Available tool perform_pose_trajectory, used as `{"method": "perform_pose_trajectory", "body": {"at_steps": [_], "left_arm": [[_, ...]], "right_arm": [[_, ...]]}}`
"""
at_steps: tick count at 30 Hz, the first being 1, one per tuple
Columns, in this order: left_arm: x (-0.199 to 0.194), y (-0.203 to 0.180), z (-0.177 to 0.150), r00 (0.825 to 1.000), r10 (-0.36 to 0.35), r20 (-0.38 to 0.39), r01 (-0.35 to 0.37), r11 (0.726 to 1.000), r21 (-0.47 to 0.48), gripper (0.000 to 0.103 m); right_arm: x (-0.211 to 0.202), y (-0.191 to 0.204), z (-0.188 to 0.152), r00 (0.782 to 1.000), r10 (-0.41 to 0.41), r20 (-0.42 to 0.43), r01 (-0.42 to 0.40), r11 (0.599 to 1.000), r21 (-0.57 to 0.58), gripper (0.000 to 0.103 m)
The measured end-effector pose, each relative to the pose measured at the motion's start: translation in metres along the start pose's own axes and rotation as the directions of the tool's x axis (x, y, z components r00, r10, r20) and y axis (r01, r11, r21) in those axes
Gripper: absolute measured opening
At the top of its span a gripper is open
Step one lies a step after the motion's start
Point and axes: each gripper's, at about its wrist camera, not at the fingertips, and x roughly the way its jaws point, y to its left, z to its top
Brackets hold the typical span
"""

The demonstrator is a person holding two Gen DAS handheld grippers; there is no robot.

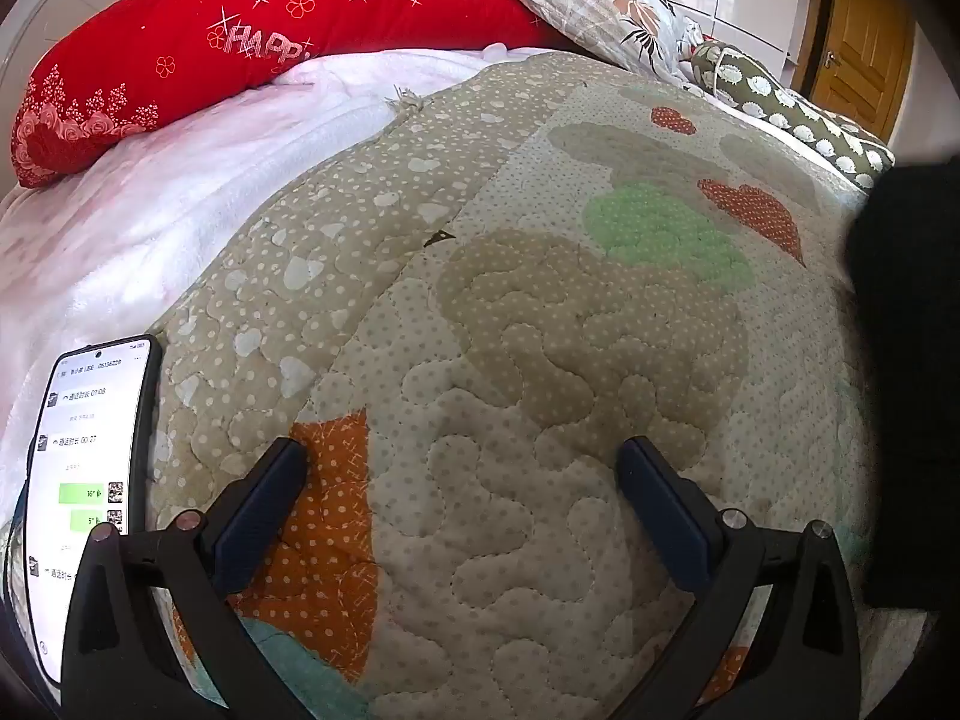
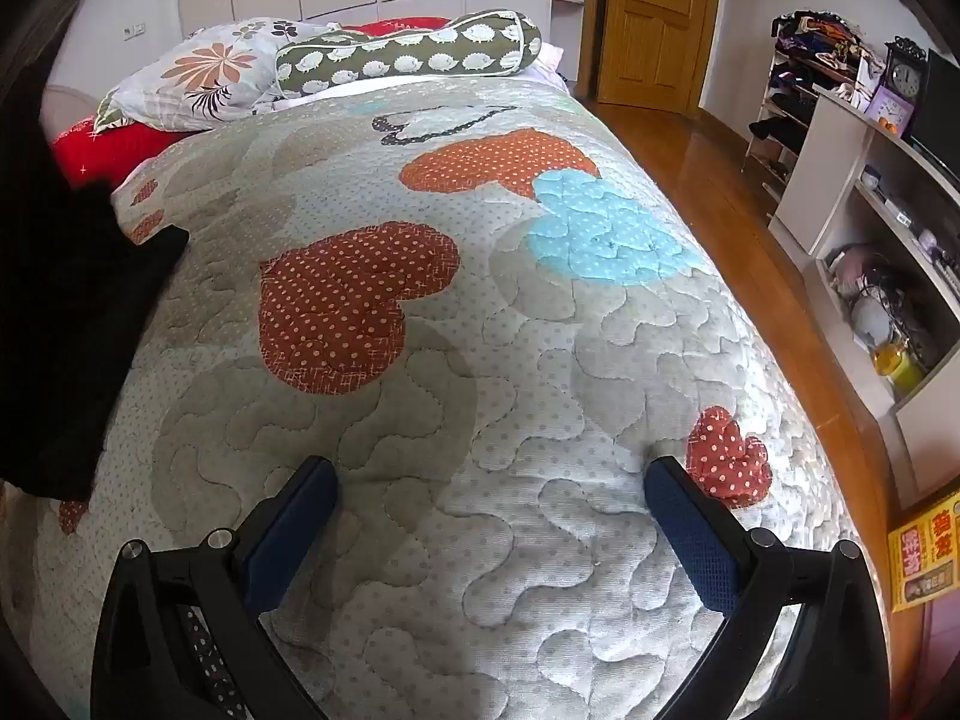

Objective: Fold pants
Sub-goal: 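Drop the black pants onto the quilt in front of both grippers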

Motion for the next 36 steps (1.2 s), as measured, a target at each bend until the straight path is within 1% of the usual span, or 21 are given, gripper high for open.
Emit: {"method": "perform_pose_trajectory", "body": {"at_steps": [18, 36], "left_arm": [[0.0001, 0.0002, 0.0003, 1.000, 0.000, -0.001, 0.000, 1.000, 0.001, 0.103], [-0.0005, 0.0004, 0.0022, 1.000, 0.003, -0.001, -0.003, 1.000, 0.002, 0.103]], "right_arm": [[0.0035, 0.0031, -0.0029, 1.000, -0.001, 0.001, 0.001, 1.000, -0.001, 0.103], [-0.0013, 0.0020, -0.0004, 1.000, -0.002, 0.000, 0.002, 1.000, -0.002, 0.103]]}}
